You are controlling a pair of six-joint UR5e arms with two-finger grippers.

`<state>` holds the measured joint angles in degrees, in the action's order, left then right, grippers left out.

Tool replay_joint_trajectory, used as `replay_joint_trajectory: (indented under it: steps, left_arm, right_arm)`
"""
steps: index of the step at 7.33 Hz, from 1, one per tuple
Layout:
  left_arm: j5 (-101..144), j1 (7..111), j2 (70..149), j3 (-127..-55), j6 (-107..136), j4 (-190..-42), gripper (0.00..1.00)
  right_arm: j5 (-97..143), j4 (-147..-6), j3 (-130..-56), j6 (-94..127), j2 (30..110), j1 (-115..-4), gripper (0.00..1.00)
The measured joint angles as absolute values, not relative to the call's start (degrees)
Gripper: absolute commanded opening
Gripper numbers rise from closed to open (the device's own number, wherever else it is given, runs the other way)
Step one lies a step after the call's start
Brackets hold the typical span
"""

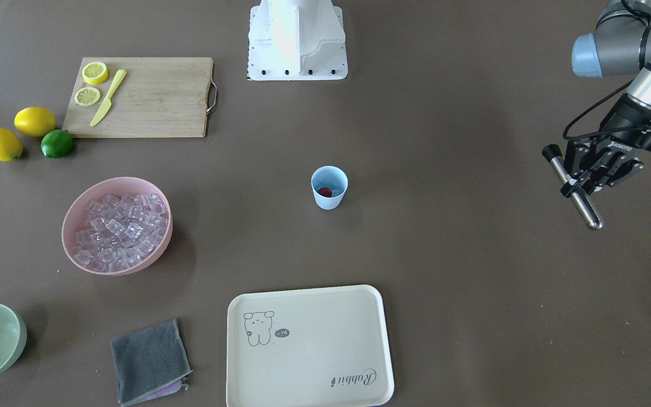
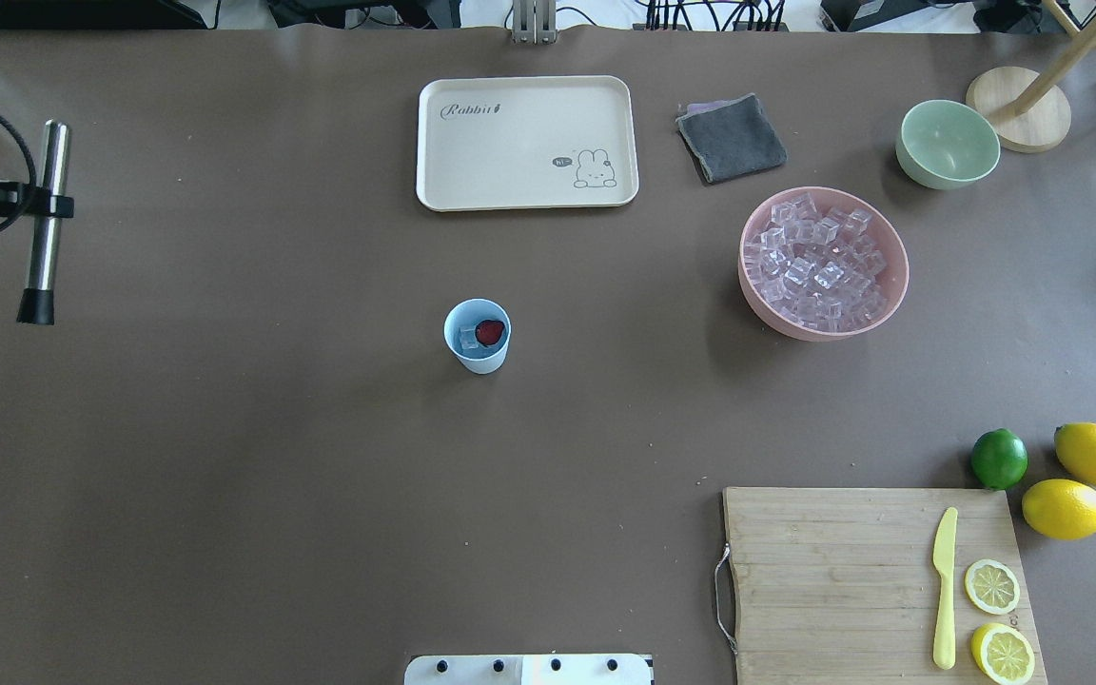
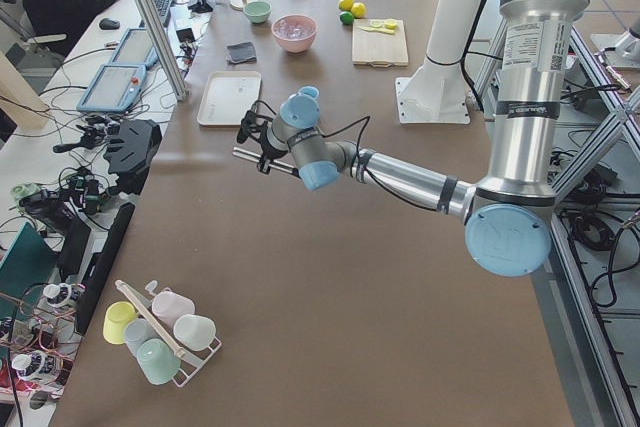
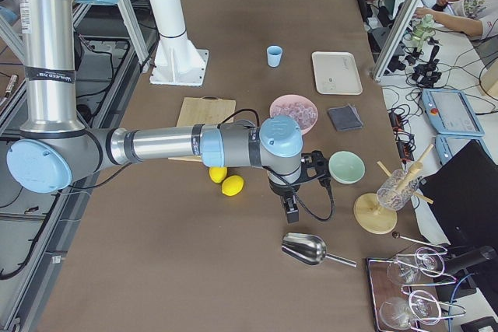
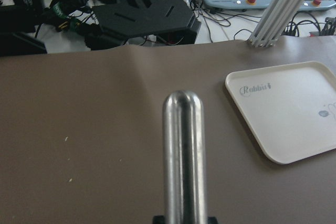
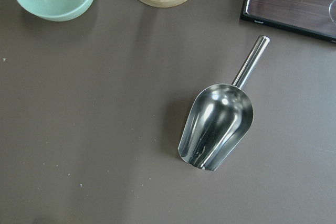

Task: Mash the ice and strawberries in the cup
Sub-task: 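Lay the pestle down on the table and release it from the left gripper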

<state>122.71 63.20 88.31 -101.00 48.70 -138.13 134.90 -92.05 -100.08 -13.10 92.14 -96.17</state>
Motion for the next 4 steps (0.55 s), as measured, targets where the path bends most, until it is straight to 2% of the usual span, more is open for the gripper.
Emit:
replay_joint_trajectory:
  steps: [2, 4]
  left_arm:
    - [127.02, 63.66, 79.25, -98.19, 47.79, -143.28, 0.0]
    - [127.75, 63.7, 78.02, -89.77, 44.86, -147.4, 0.0]
  right_arm:
    - [136.64, -91.93, -100.41, -13.35, 93.03, -96.22, 0.99]
    - [136.9, -91.87, -101.62, -13.75, 93.31, -96.33, 0.99]
